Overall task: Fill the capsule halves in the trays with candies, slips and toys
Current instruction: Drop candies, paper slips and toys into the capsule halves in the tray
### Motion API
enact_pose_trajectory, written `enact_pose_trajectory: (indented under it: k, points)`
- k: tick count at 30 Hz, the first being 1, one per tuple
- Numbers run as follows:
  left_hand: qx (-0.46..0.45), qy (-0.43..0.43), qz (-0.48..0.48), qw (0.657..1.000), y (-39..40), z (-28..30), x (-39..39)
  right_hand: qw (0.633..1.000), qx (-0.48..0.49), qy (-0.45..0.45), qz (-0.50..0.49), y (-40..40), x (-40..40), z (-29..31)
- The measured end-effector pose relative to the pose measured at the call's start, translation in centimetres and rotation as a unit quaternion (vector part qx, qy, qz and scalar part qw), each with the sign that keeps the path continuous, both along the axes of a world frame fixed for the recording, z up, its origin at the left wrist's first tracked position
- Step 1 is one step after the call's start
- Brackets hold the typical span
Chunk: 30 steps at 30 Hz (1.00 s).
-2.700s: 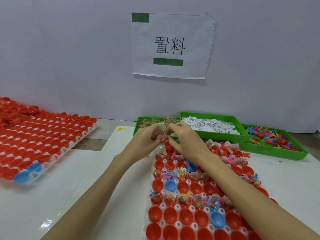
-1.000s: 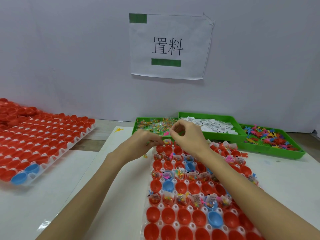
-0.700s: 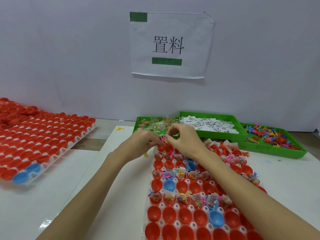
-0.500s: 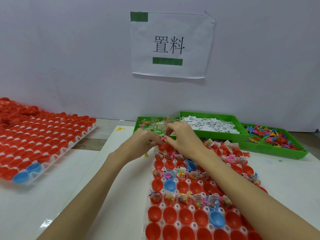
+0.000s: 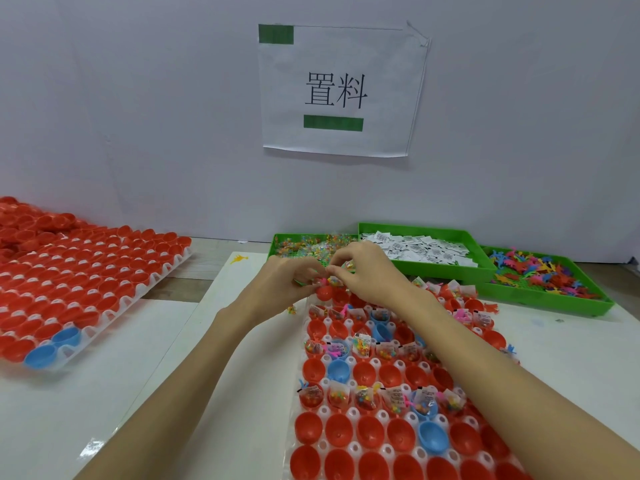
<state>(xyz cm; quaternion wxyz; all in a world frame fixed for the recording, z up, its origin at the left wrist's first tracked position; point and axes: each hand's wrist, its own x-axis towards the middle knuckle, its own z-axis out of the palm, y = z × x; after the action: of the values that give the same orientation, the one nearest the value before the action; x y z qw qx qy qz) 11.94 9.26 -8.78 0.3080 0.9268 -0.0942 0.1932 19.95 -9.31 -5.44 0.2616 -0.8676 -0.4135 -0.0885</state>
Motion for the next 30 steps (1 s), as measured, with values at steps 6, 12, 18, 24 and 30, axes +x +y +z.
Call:
enact_pose_trajectory:
  k: [6, 12, 18, 24, 30]
  points:
    - [-0.029, 0.007, 0.011, 0.999, -0.2, 0.0, 0.2, 0.999, 0.016, 0.030, -0.004, -0.1, -0.2, 0.5]
    - [-0.050, 0.000, 0.019, 0.999, -0.3, 0.0, 0.3, 0.998, -0.027, 0.048, 0.011, 0.1, -0.7, 0.4]
    - [-0.020, -0.009, 0.018, 1.000, -0.3, 0.5, 0.0, 0.999, -0.008, -0.026, 0.017, -0.7, -1.3, -0.1]
    - [-0.018, -0.019, 0.020, 0.999, -0.8, 0.5, 0.0, 0.996, -0.084, -0.035, 0.020, -0.4, -2.1, -0.7]
    - [-0.067, 0.018, 0.007, 0.998, -0.1, 0.5, 0.1, 0.993, -0.105, -0.032, 0.041, -0.4, -2.1, -1.3]
